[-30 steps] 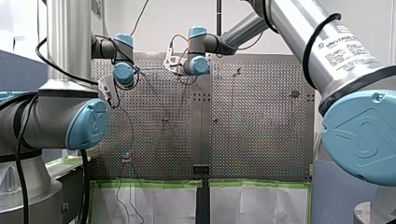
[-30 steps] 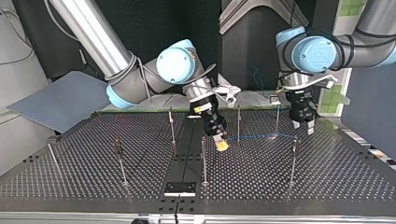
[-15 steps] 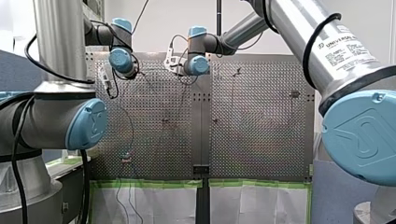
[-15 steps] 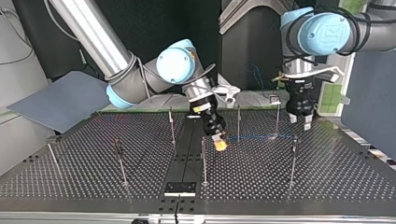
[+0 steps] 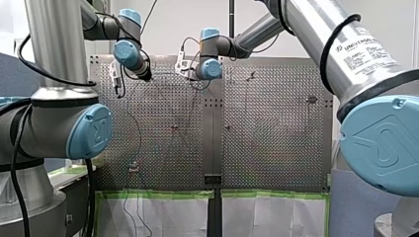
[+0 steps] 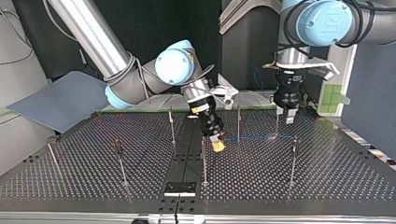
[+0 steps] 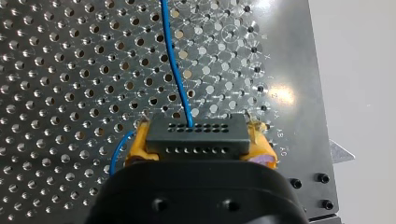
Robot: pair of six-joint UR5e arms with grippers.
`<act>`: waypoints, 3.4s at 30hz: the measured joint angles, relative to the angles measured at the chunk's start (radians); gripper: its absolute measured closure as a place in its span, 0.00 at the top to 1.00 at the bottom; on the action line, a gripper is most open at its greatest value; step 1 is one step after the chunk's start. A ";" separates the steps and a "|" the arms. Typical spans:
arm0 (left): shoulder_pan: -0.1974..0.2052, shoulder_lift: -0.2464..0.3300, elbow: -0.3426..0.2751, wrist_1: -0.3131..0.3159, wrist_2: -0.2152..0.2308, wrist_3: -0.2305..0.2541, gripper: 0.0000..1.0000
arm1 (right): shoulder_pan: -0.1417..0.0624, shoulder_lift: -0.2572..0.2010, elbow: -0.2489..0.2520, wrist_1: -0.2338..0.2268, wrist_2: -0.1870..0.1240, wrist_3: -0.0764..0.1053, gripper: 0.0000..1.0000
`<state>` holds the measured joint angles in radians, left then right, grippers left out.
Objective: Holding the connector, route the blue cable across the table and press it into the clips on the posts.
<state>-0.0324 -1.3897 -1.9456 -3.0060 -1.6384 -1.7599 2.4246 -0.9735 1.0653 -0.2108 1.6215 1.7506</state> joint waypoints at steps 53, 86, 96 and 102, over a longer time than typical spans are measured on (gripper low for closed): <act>-0.048 -0.231 0.156 0.173 -0.083 0.024 0.01 | -0.001 0.000 0.000 0.010 0.001 0.000 0.00; -0.066 -0.319 -0.059 0.310 -0.135 0.041 0.01 | -0.014 0.004 0.178 0.031 0.040 -0.005 0.00; -0.075 -0.381 -0.080 0.356 -0.110 0.037 0.01 | -0.018 0.030 0.227 0.023 0.042 -0.016 0.00; -0.080 -0.394 -0.089 0.383 -0.099 0.028 0.01 | -0.014 0.056 0.228 0.024 0.040 -0.025 0.00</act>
<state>-0.1126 -1.7840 -2.0345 -2.6225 -1.7374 -1.7314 2.4104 -0.9175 1.2937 -0.1872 1.6611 1.7255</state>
